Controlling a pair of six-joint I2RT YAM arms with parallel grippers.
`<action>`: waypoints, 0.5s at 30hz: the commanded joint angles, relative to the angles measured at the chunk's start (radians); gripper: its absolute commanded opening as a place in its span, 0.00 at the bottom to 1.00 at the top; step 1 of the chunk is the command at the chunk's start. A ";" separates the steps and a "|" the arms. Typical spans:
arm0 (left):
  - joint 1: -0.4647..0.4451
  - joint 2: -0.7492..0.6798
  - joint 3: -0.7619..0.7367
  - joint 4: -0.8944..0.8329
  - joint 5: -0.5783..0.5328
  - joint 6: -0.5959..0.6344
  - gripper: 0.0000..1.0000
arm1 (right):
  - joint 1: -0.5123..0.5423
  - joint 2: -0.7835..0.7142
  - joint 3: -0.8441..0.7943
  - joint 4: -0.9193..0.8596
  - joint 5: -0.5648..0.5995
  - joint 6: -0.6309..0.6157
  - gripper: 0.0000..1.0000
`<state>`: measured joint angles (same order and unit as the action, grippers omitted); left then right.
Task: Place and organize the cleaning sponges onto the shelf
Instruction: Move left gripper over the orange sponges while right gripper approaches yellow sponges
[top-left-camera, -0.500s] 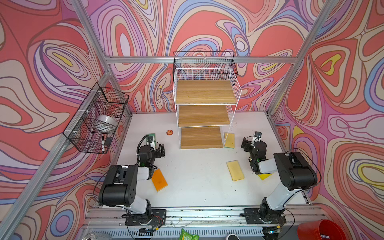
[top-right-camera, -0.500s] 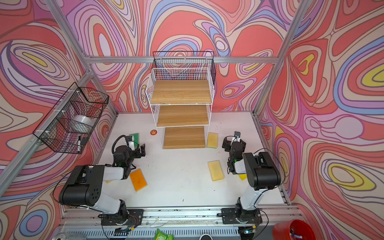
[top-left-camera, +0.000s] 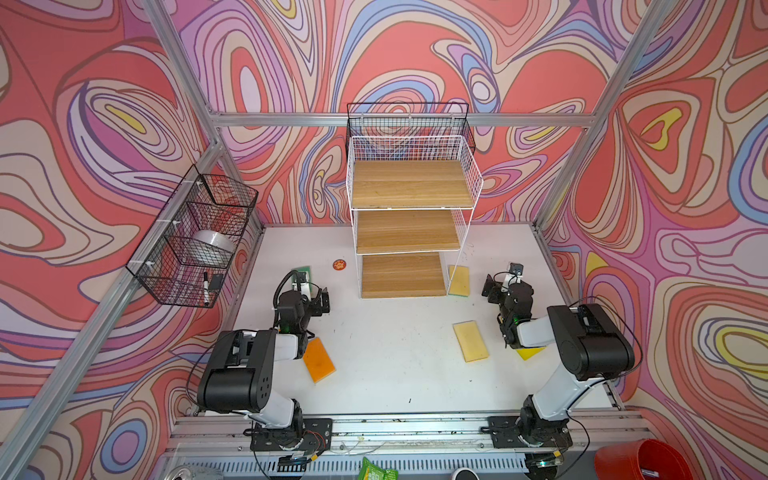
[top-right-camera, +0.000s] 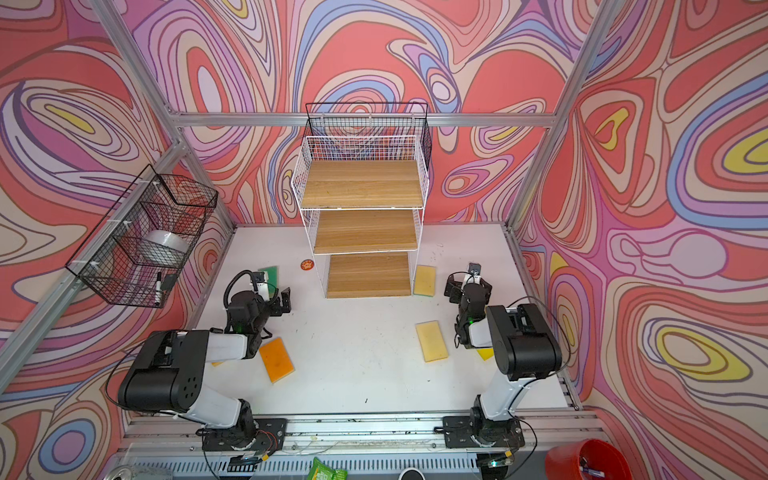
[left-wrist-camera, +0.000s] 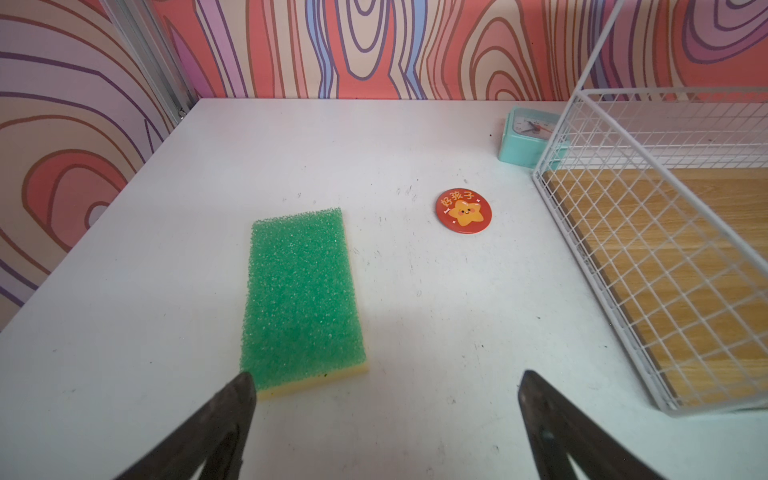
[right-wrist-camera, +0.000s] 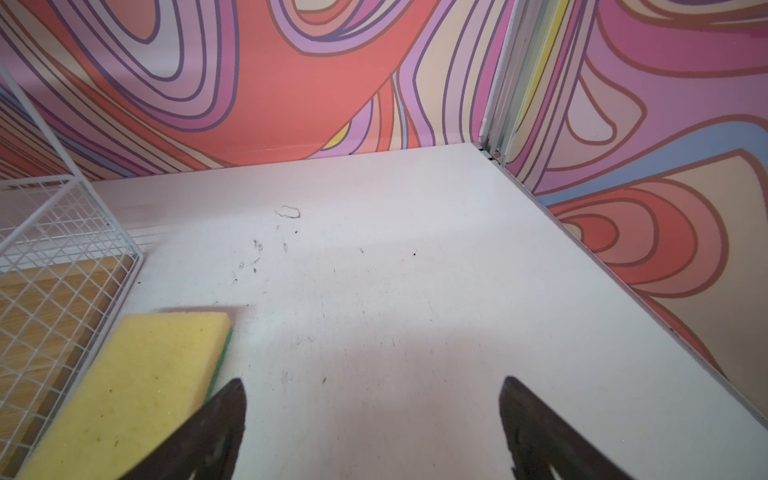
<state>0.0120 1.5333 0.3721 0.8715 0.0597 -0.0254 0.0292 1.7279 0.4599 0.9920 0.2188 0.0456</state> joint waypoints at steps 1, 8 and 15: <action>-0.001 0.004 0.006 0.007 -0.045 0.001 1.00 | 0.001 -0.013 -0.002 -0.006 -0.007 0.000 0.98; -0.001 0.005 0.004 0.009 -0.062 -0.006 1.00 | 0.001 -0.012 -0.002 -0.007 -0.008 0.000 0.98; -0.001 0.005 0.006 0.006 -0.060 -0.006 1.00 | 0.001 -0.011 -0.001 -0.009 -0.007 0.001 0.98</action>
<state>0.0120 1.5333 0.3721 0.8715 0.0067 -0.0299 0.0292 1.7279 0.4599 0.9897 0.2184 0.0456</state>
